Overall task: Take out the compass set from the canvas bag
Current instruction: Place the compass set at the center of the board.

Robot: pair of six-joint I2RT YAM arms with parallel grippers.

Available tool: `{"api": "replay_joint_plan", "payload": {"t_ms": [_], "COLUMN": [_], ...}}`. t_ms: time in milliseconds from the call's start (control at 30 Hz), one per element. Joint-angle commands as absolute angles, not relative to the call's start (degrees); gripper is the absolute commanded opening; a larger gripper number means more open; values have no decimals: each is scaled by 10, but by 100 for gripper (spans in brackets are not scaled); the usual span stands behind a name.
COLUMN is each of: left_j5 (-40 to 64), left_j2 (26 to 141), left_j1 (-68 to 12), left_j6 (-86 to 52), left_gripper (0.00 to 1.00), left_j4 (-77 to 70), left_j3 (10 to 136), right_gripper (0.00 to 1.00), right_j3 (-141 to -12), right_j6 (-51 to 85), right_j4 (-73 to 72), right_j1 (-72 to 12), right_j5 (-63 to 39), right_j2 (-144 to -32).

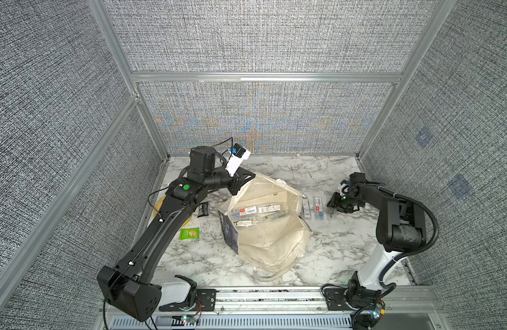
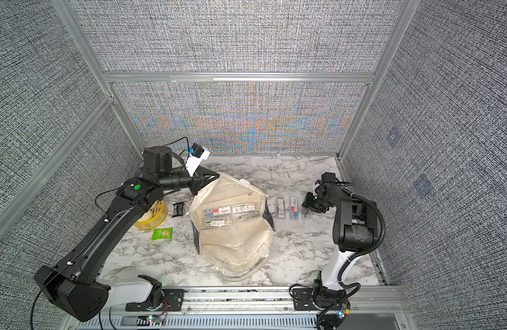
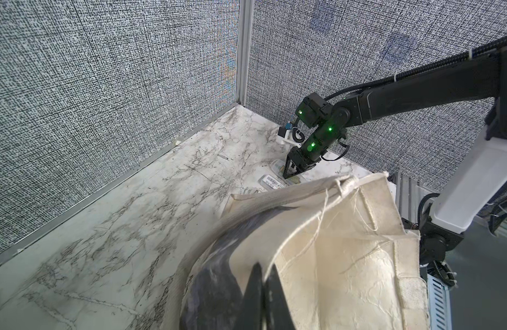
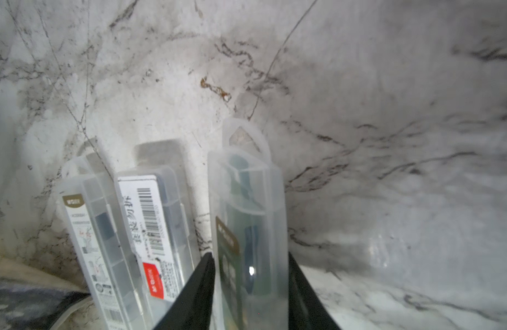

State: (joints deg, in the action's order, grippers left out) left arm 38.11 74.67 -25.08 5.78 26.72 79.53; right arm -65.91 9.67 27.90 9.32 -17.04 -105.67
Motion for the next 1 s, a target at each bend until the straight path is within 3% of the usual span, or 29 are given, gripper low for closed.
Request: {"api": "replay_joint_plan", "payload": {"t_ms": [0,333,433,533,800,967], "left_j5": [397,399,399,398,399,400], "left_j2": [743,745,746,745,747,746], "left_j1": [-250,-250,-250,-250,-250,-250], "left_j6": [57,55,55,56,57,57], "left_gripper": [0,0,0,0,0,0], "left_j4": [243,242,243,244,245,246], "left_j3": [796,796,796,796,796,796], "right_gripper": [44,49,58,61,60,53], "right_j3": [-664,-675,-674,-678,-699,-709], "right_j6": [90,92,95,91,79,74], "right_j4": [296,298,293,296,324,335], "right_j1": [93,93,92,80,46,35], "right_j5": [-152,-124,-114,-92,-7,20], "right_j2": [-1057,-1059,-1057,-1057,-1081,-1089]}}
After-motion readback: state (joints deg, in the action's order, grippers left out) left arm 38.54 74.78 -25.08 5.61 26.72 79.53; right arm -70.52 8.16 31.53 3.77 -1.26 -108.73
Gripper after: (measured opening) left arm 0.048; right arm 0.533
